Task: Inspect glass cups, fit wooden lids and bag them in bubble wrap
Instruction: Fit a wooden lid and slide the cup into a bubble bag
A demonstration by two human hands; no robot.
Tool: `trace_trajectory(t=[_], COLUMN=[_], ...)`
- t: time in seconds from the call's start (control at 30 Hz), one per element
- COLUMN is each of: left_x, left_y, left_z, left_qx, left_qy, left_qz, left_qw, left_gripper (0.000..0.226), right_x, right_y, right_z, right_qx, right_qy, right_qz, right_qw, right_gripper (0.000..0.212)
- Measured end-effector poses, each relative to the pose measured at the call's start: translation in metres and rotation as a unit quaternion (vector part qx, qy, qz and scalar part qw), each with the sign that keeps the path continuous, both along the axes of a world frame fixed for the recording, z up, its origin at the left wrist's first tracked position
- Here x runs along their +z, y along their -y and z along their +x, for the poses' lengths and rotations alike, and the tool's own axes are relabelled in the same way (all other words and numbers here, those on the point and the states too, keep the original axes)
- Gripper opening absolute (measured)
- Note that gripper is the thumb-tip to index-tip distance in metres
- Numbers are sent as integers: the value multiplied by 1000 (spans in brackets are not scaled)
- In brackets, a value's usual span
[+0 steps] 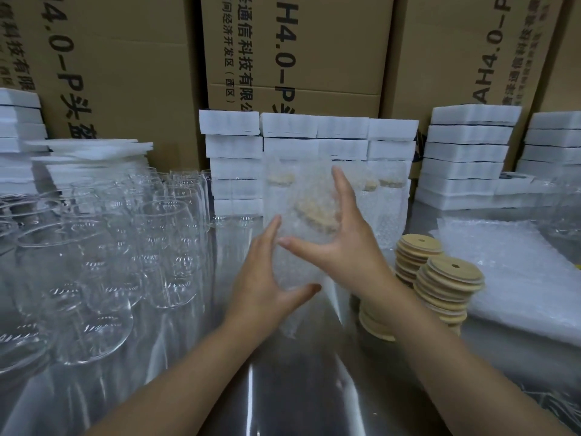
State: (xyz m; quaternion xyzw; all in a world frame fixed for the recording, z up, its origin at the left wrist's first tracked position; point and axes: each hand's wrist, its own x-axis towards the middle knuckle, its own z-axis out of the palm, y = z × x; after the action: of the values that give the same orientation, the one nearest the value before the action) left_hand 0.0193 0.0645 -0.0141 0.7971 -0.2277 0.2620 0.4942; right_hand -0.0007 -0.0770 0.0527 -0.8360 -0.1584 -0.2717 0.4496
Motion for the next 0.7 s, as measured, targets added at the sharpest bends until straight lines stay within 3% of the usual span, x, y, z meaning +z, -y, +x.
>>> trace_trajectory(t=[0.1,0.2,0.27,0.37,0.43,0.57,0.7], left_x=[-3,-10,-13,-13,-14,-13,-13], left_y=[-2,-3,-1,-3,-3,-3,-3], left_z=[5,11,11,8,8,8,7], left_qx=[-5,35,64,76,68,67,55], left_qy=[-55,-134,-171,-193,-187,-166,-156], left_qz=[64,112,163,252,277,289,289], left_qw=[996,984,970,945,940,940,943], left_gripper=[122,132,113,86,85,76,75], right_x=[16,29,36,40,41,45,38], right_y=[9,1,-8,-33,-49,-67,-74], right_z=[8,23,33,54,68,94,114], right_qx=[-31,-120,-156,-129,-130,-172,-99], right_qy=[-68,-45,9,67,72,47,12], right_qz=[-77,-127,-128,-65,-72,-191,-172], right_qw=[994,984,979,987,986,965,980], right_gripper=[94,90,81,66,61,55,53])
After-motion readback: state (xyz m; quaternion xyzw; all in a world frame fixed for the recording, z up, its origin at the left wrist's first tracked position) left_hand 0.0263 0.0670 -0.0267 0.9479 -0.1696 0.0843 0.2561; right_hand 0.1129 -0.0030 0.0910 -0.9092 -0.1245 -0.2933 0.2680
